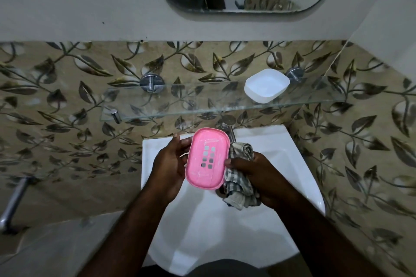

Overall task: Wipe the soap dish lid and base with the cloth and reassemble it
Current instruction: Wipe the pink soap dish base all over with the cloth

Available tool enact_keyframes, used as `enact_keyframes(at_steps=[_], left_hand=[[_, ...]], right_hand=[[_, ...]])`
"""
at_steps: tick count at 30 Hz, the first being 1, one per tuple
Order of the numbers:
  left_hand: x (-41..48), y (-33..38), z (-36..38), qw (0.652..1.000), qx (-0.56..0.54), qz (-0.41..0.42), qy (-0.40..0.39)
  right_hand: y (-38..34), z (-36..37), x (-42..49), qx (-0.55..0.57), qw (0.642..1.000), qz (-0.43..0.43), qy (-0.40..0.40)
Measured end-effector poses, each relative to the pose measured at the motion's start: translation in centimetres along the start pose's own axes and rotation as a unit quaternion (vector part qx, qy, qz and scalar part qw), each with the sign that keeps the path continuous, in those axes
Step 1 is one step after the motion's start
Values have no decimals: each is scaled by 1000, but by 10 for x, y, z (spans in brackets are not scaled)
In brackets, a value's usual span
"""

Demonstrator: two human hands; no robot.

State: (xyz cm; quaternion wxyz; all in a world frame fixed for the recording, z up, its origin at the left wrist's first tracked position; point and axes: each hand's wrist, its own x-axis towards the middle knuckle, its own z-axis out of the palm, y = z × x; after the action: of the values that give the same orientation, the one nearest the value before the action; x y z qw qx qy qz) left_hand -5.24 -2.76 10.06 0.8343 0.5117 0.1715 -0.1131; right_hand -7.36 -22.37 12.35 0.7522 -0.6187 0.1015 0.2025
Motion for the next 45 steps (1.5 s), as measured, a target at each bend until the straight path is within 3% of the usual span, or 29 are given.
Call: enact_keyframes(at_steps=[8, 15, 25, 31, 35, 41, 45], left_hand=[[2, -6, -23, 972, -227, -5, -60], [8, -10, -39, 972, -230, 3, -56], [35, -34, -68, 978, -184, -35, 97], [51, -42, -74, 979, -144, -69, 126], [56, -44, -74, 975, -172, -82, 114], [55, -51, -95, 965, -225, -64, 122], [55, -60, -90, 961, -242, -71, 111]], right_hand=[[5, -4, 5, 46, 998, 32, -6], [4, -14, 7, -2, 999, 31, 24], [57, 31, 79, -107, 977, 27, 182], [66, 55, 155, -188, 961, 30, 203], [79, 51, 174, -178, 970, 45, 161], [91, 32, 139, -138, 966, 9, 221], [89, 33, 125, -95, 974, 3, 206]])
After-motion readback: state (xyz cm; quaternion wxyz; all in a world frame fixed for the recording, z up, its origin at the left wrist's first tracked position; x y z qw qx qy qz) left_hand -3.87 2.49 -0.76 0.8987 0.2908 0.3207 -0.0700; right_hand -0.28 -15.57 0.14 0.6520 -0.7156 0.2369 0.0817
